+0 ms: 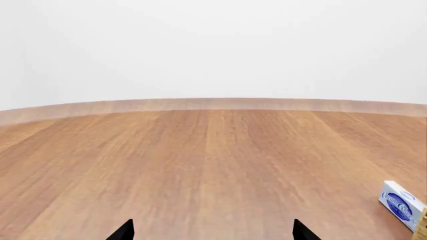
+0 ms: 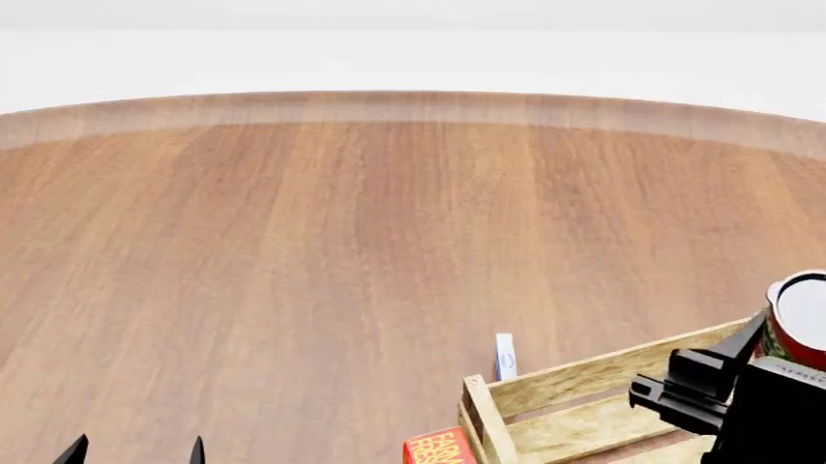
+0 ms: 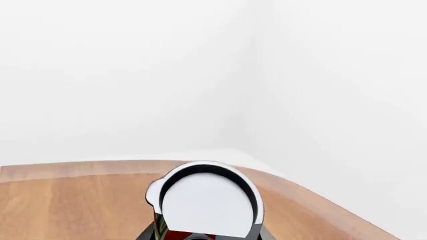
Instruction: Pick up the tomato sauce, and put it in the wooden tray.
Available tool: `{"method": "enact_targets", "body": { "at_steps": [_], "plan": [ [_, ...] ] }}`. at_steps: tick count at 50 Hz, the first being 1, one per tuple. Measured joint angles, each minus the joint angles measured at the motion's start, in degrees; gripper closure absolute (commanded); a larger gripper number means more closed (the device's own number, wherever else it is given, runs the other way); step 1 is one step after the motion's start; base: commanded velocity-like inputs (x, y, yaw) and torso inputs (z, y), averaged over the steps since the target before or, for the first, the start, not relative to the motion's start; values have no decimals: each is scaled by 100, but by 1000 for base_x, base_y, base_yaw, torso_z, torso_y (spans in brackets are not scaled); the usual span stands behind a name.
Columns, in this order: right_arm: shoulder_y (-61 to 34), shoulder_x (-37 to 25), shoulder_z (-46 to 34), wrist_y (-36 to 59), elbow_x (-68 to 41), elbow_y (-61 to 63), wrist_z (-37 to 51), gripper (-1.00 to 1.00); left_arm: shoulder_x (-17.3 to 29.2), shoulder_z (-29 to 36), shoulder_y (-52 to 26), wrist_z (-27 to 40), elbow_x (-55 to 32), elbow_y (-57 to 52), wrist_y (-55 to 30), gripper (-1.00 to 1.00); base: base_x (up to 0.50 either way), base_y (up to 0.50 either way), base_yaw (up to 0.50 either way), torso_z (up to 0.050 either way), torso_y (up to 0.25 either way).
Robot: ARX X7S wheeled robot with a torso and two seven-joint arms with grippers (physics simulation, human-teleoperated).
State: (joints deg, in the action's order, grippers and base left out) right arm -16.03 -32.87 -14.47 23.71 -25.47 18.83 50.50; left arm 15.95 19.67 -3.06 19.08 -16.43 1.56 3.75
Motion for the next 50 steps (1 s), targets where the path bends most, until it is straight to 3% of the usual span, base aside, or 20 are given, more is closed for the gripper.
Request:
{"method": "enact_targets", "body": {
  "at_steps": [18, 50],
  "plan": [
    [-1404, 629, -430, -173, 212, -2329, -587, 100, 27, 29, 8, 32, -26, -30, -8, -100, 0, 0, 0, 0, 0],
    [-3175, 2082, -789, -3097, 789, -8283, -2023, 100, 49, 68, -14, 86, -59, -9, 24, -100, 0, 0, 0, 0, 0]
  ]
}}
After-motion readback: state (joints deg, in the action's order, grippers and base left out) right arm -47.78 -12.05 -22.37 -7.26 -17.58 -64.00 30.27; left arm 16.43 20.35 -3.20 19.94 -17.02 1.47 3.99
